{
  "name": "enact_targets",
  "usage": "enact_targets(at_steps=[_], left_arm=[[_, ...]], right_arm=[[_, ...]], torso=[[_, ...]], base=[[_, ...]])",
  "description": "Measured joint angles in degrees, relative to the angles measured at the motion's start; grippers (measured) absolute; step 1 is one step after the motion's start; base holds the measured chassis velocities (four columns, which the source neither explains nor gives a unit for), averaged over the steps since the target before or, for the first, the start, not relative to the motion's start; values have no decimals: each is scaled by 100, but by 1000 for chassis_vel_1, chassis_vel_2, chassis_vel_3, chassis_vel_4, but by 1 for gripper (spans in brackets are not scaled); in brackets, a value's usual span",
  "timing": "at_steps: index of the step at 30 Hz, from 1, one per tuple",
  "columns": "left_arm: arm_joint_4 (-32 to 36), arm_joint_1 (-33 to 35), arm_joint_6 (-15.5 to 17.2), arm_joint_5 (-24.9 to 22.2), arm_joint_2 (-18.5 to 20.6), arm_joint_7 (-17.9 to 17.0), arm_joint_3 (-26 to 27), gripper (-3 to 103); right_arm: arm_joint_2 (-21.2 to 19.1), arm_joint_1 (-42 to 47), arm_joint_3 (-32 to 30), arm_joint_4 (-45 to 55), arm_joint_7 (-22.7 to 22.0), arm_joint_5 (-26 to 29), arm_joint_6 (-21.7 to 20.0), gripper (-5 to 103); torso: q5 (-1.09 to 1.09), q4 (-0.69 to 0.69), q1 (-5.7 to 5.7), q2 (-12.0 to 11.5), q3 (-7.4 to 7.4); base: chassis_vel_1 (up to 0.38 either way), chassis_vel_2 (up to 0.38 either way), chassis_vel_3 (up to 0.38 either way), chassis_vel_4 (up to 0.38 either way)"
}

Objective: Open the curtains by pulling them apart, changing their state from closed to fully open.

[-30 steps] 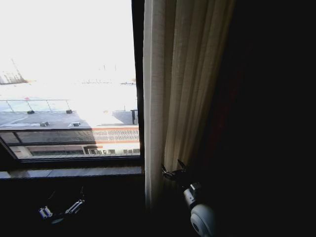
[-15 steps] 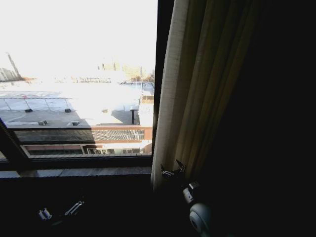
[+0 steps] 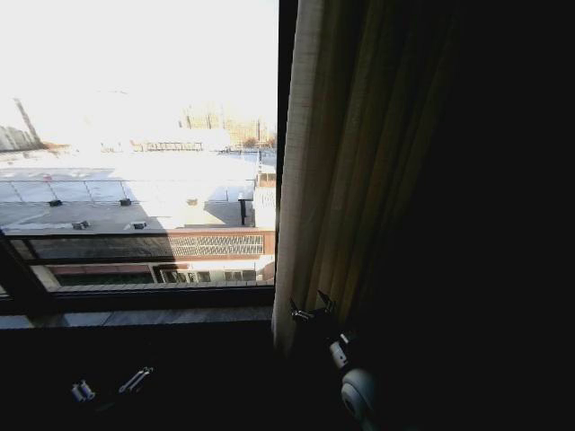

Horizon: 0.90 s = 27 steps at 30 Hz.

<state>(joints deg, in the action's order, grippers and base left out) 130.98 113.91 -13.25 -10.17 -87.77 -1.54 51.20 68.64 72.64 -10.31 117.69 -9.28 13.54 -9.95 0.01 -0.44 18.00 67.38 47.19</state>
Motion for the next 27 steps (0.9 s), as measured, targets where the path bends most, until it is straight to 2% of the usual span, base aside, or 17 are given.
enact_targets(at_steps=[5, 8, 17, 27], left_arm=[[-7, 10, 0, 6, 9, 7, -2, 100], [-7, 17, -1, 25, 16, 6, -1, 100], [-34, 4, -2, 136, 20, 2, 22, 100], [-90, -20, -2, 186, 5, -1, 31, 100]], right_arm=[[23, -201, 4, -199, -3, 12, -31, 100], [113, -605, 86, -435, -42, 229, -261, 100], [334, -1537, 240, -1192, -261, 512, -490, 100], [716, -2230, 299, -1956, -275, 571, -538, 100]], torso=[[1, -1, -1, 0, -1], [0, 0, -1, 0, -1], [1, 1, 0, 0, 0], [0, 0, -1, 0, 0]], base=[[0, 0, 0, 0], [0, 0, 0, 0], [0, 0, 0, 0], [0, 0, 0, 0]])
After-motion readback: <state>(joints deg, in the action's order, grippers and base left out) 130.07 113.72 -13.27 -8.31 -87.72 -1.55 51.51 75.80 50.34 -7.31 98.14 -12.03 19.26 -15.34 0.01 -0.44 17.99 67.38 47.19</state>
